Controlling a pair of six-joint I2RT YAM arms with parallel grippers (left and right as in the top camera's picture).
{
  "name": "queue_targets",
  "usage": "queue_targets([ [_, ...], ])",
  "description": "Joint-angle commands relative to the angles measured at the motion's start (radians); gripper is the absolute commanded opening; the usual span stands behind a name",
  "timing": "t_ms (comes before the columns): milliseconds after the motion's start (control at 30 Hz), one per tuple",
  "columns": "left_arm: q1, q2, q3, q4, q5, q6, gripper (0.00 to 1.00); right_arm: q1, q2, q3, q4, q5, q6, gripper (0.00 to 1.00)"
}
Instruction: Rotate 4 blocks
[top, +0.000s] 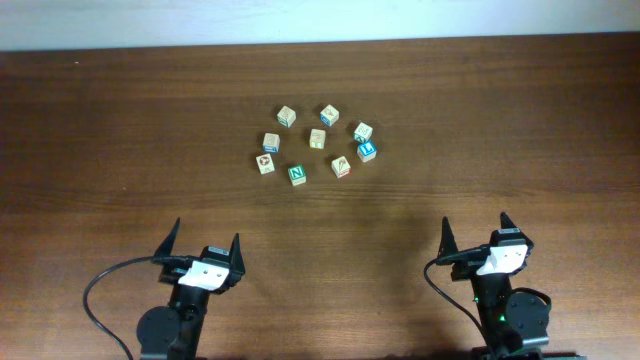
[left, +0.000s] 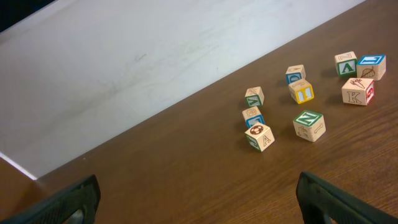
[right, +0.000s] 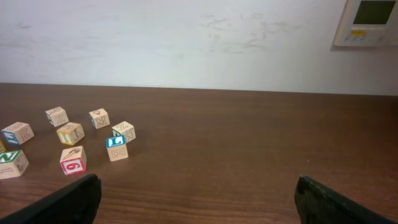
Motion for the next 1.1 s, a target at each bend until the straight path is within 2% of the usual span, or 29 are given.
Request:
queue_targets([
  [0, -0.004, -0.01, -0.008, 0.002, 0.005, 0.013, 0.99, -0.006, -0.006, -0.006, -0.005, -0.002, 0.0, 0.98],
  [933, -0.004, -0.01, -0.008, -0.002, -0.022, 0.013, 0.99, -0.006, -0.004, -0.006, -0.005, -0.005, 0.006, 0.98],
  [1000, -0.004, -0.01, -0.007, 0.026, 0.1, 0.013, 0.99, -0.006, -0.004, -0.006, 0.004, -0.105, 0.032, 0.98],
  [1067, -0.004, -0.01, -0.007, 0.069, 0.189, 0.012, 0.99, -0.006, -0.004, 0.008, 0.004, -0.114, 0.068, 0.99],
])
